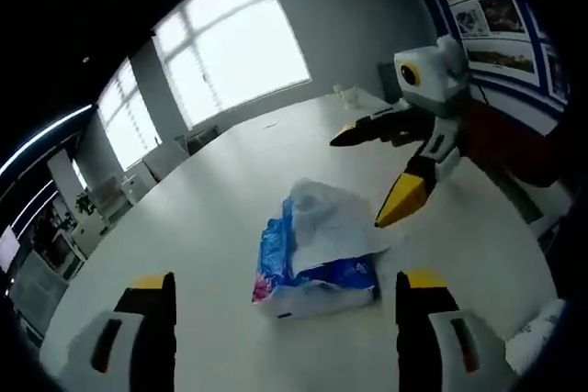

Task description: Arrange the tabletop items into an orderly group along one side of the table until the central work area is clear of visible clutter.

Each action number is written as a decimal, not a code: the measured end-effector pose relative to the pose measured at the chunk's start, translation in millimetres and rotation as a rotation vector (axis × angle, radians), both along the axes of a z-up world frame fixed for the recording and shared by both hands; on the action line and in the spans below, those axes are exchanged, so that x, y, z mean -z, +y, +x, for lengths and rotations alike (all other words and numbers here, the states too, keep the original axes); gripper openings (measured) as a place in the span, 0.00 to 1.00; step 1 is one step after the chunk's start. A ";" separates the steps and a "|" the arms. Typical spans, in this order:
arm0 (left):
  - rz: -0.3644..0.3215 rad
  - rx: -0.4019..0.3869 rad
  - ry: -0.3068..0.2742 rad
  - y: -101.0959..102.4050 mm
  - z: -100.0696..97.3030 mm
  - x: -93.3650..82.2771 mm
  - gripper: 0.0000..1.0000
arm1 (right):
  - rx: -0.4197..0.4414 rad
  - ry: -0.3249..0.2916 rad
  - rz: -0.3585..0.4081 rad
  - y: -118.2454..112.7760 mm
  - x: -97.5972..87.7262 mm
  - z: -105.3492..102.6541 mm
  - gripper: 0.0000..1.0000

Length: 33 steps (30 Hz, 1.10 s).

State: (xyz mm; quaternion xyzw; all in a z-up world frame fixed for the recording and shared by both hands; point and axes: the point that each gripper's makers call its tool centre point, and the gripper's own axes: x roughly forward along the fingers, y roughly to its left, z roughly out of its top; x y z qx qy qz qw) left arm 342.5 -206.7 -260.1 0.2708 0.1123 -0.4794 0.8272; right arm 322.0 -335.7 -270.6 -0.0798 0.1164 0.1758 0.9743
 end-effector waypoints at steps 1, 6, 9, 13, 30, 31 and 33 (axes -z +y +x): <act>-0.009 -0.004 -0.002 -0.3 1.9 -2.2 1.00 | 0.003 -0.002 0.000 -0.5 -0.5 0.1 1.00; -0.020 -0.038 0.000 6.0 5.6 -4.1 1.00 | 0.004 0.004 0.007 -1.2 -0.9 -1.5 1.00; -0.032 -0.046 -0.001 8.1 5.2 -6.0 1.00 | 0.006 0.006 0.005 -2.9 -0.7 -2.8 1.00; -0.034 -0.059 -0.002 10.9 5.8 -8.4 1.00 | 0.012 0.005 0.005 -4.4 -1.9 -4.1 1.00; -0.046 -0.100 -0.005 28.3 6.4 -14.5 1.00 | 0.008 -0.016 0.006 -0.9 -11.9 -8.7 1.00; -0.048 -0.103 -0.007 29.3 6.5 -14.8 1.00 | 0.007 -0.018 0.008 -0.2 -12.5 -9.0 1.00; -0.049 -0.107 -0.004 32.4 6.4 -15.2 1.00 | 0.006 -0.020 0.007 2.4 -13.6 -10.3 1.00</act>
